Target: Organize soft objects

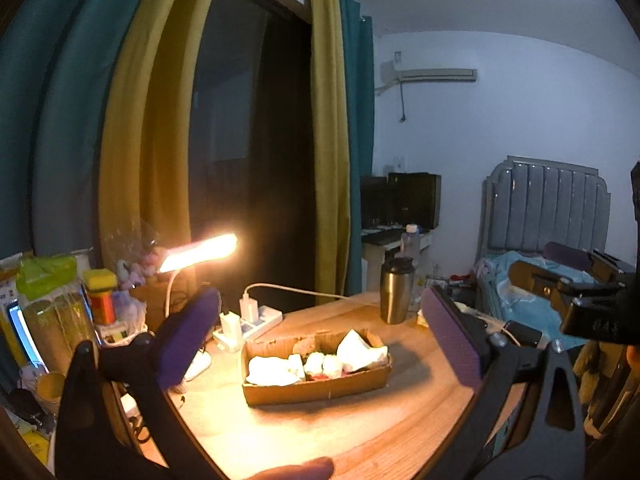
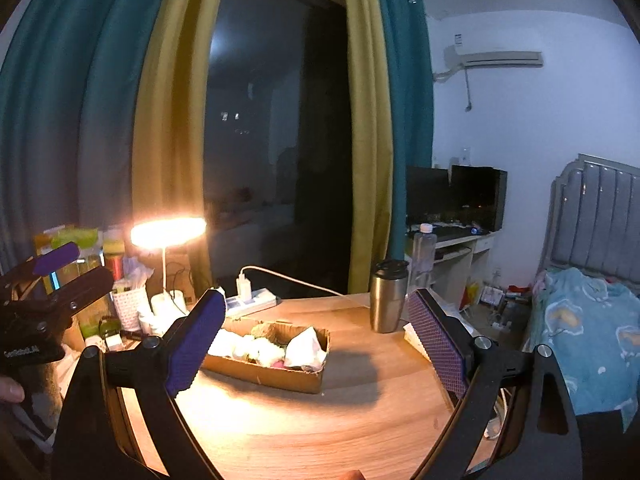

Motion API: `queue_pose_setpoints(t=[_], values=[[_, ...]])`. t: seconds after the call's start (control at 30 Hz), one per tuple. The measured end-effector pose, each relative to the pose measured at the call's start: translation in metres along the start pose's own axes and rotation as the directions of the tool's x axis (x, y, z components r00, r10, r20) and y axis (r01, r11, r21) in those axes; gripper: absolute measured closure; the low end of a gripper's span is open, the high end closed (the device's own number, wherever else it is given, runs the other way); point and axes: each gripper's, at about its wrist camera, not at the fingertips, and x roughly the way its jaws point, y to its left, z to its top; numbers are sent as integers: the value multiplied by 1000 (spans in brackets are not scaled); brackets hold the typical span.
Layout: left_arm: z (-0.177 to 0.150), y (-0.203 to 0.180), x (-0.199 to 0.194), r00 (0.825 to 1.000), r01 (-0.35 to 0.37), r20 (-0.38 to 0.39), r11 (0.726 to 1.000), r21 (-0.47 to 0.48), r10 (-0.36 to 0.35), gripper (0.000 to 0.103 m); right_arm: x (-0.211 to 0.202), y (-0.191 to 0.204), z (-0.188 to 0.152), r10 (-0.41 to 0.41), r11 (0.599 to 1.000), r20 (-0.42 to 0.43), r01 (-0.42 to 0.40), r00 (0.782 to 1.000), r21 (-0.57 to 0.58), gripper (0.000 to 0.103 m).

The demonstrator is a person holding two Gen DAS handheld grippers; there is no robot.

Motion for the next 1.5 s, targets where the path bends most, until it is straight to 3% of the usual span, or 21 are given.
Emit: queue_pose_setpoints(t=[1.5], values=[[2, -8, -3, 1000, 21, 0, 1000, 5, -21, 1, -6, 1, 3, -16, 1000, 10, 16, 1000, 0, 8]])
